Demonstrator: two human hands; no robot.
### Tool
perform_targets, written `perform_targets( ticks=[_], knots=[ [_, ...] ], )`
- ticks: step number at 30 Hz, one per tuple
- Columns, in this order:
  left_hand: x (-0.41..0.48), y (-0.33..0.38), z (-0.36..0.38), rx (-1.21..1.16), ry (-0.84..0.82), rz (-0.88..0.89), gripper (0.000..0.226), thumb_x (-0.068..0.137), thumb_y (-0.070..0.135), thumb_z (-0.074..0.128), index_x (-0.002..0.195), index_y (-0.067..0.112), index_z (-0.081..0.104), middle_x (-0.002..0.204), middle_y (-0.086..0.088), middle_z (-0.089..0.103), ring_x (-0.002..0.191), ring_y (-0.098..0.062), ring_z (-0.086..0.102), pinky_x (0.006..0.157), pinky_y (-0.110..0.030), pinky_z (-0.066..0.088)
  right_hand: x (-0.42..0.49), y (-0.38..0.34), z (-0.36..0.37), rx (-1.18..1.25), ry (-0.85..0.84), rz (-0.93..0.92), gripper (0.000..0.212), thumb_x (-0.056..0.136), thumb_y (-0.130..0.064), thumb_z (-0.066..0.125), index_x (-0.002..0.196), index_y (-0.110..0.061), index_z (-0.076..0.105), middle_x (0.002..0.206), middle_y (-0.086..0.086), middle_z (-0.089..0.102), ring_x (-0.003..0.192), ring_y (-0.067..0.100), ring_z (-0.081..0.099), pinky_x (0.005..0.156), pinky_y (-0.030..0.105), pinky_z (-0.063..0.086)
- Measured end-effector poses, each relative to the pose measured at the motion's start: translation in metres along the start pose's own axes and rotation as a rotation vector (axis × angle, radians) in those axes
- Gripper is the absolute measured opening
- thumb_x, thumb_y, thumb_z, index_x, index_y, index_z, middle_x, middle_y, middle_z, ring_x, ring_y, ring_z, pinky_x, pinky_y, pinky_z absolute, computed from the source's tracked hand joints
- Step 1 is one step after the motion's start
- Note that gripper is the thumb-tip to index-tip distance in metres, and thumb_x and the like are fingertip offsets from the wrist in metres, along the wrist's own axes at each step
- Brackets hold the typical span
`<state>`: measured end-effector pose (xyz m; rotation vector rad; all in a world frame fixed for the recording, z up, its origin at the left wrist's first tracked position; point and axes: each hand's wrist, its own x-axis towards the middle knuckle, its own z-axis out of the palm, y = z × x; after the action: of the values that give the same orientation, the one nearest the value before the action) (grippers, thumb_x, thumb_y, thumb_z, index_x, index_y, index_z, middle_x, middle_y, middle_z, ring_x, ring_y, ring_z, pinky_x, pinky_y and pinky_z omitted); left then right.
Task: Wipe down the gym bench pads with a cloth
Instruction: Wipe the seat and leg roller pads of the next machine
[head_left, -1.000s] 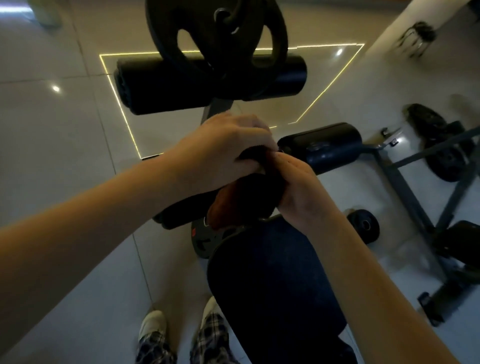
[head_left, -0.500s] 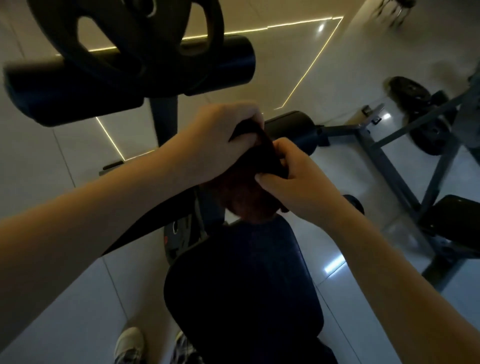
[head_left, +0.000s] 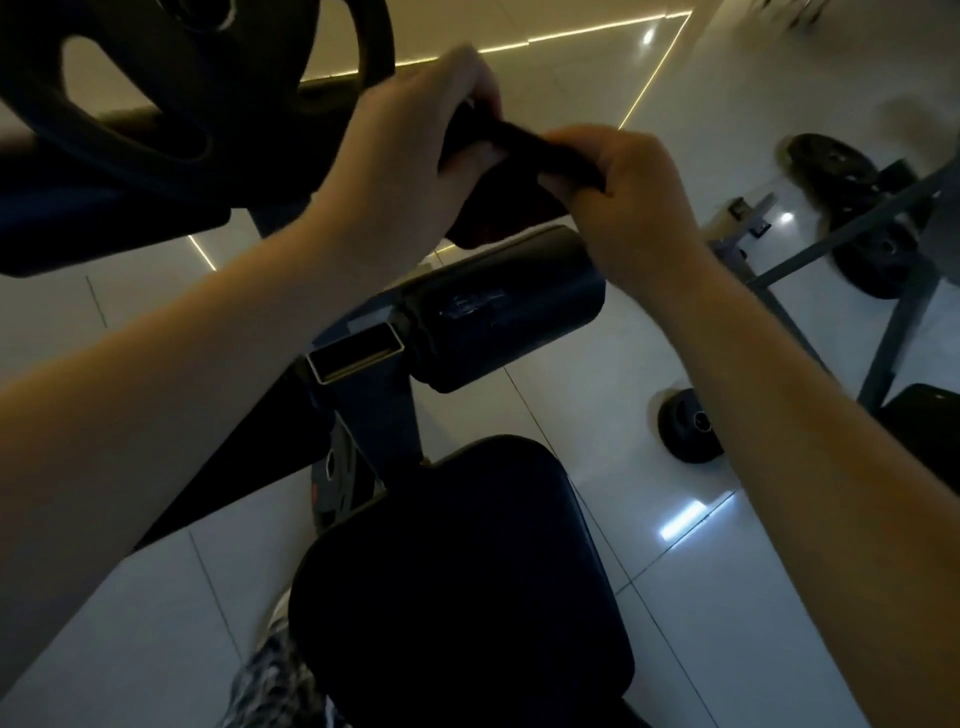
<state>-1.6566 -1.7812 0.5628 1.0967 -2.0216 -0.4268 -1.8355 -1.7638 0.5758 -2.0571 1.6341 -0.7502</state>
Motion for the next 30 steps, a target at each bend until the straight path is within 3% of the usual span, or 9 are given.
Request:
perform_targets(
  ticks=[3, 5, 9, 12, 15, 17, 20, 23, 30],
  knots=[
    [-0.036, -0.013, 0.019, -0.004, -0.148, -0.005, 0.02, 0.09, 0.016, 0.058, 0.107, 0.007, 0.059, 0.101, -0.005, 0.058, 0.095, -0.014, 0.054, 0.077, -0.012, 0.038, -0.028, 0.028, 0.031, 0.017, -0.076, 0.055, 0.034, 0.094, -0.006, 0.052, 0.126, -0.013, 0.062, 0.125, 0.003, 0.062, 0.12, 0.015, 0.053, 0.108, 0.035, 0.039],
    [-0.063, -0.018, 0.029, -0.013, -0.303, -0.028, 0.023, 0.087, 0.023, 0.054, 0.106, 0.011, 0.058, 0.102, 0.001, 0.054, 0.095, -0.015, 0.054, 0.08, -0.016, 0.04, -0.052, 0.042, 0.05, 0.047, -0.199, 0.131, 0.038, 0.095, -0.001, 0.052, 0.13, -0.014, 0.058, 0.144, 0.005, 0.049, 0.137, 0.014, 0.036, 0.117, 0.036, 0.027],
    [-0.093, -0.022, 0.037, 0.044, -0.562, -0.037, 0.032, 0.083, 0.028, 0.065, 0.112, 0.014, 0.059, 0.115, -0.004, 0.055, 0.105, -0.02, 0.053, 0.089, -0.033, 0.045, -0.085, 0.064, 0.072, -0.089, -0.282, 0.049, 0.05, 0.091, 0.004, 0.055, 0.138, -0.011, 0.048, 0.153, 0.0, 0.024, 0.143, 0.017, 0.012, 0.119, 0.045, 0.016],
    [-0.102, -0.029, 0.033, 0.187, -0.644, -0.007, 0.066, 0.072, 0.04, 0.079, 0.127, 0.017, 0.052, 0.136, -0.007, 0.039, 0.123, -0.025, 0.039, 0.103, -0.041, 0.035, -0.095, 0.067, 0.077, -0.153, -0.257, -0.02, 0.053, 0.09, -0.013, 0.06, 0.141, -0.013, 0.046, 0.156, 0.002, 0.018, 0.147, 0.022, 0.007, 0.119, 0.051, 0.007],
    [-0.097, -0.042, 0.025, 0.295, -0.618, -0.123, 0.104, 0.06, 0.048, 0.085, 0.143, 0.014, 0.032, 0.148, -0.01, 0.022, 0.137, -0.031, 0.023, 0.115, -0.05, 0.023, -0.089, 0.048, 0.085, -0.155, -0.182, -0.016, 0.062, 0.09, -0.041, 0.051, 0.146, -0.017, 0.039, 0.161, 0.002, 0.013, 0.15, 0.016, 0.001, 0.121, 0.041, -0.004],
    [-0.089, -0.051, 0.027, 0.336, -0.659, -0.299, 0.115, 0.06, 0.053, 0.084, 0.147, 0.01, 0.021, 0.15, -0.009, 0.023, 0.139, -0.029, 0.024, 0.117, -0.048, 0.02, -0.083, 0.036, 0.096, -0.182, -0.094, -0.051, 0.065, 0.092, -0.043, 0.048, 0.149, -0.016, 0.032, 0.161, 0.004, 0.013, 0.15, 0.018, 0.003, 0.122, 0.041, -0.002],
    [-0.081, -0.058, 0.04, 0.288, -0.654, -0.413, 0.101, 0.062, 0.058, 0.081, 0.138, 0.011, 0.034, 0.132, -0.005, 0.048, 0.123, -0.025, 0.047, 0.11, -0.046, 0.032, -0.071, 0.035, 0.122, -0.27, -0.063, -0.049, 0.063, 0.096, -0.043, 0.039, 0.151, -0.015, 0.026, 0.161, 0.006, 0.015, 0.15, 0.021, 0.004, 0.121, 0.042, -0.003],
    [-0.085, -0.059, 0.055, 0.217, -0.566, -0.44, 0.086, 0.067, 0.048, 0.081, 0.132, 0.009, 0.039, 0.122, -0.006, 0.053, 0.11, -0.024, 0.054, 0.099, -0.041, 0.044, -0.061, 0.042, 0.14, -0.399, -0.065, -0.035, 0.059, 0.097, -0.044, 0.035, 0.15, -0.017, 0.031, 0.158, 0.007, 0.026, 0.148, 0.025, 0.012, 0.121, 0.043, -0.002],
    [-0.096, -0.07, 0.051, 0.359, -0.659, -0.413, 0.096, 0.079, 0.075, 0.05, 0.146, 0.013, 0.023, 0.142, -0.004, 0.045, 0.129, -0.022, 0.045, 0.115, -0.049, 0.023, -0.024, 0.048, 0.134, -0.498, -0.065, -0.133, 0.05, 0.096, -0.046, 0.035, 0.131, -0.016, 0.056, 0.134, 0.006, 0.057, 0.132, 0.027, 0.044, 0.114, 0.048, 0.025]
  ],
)
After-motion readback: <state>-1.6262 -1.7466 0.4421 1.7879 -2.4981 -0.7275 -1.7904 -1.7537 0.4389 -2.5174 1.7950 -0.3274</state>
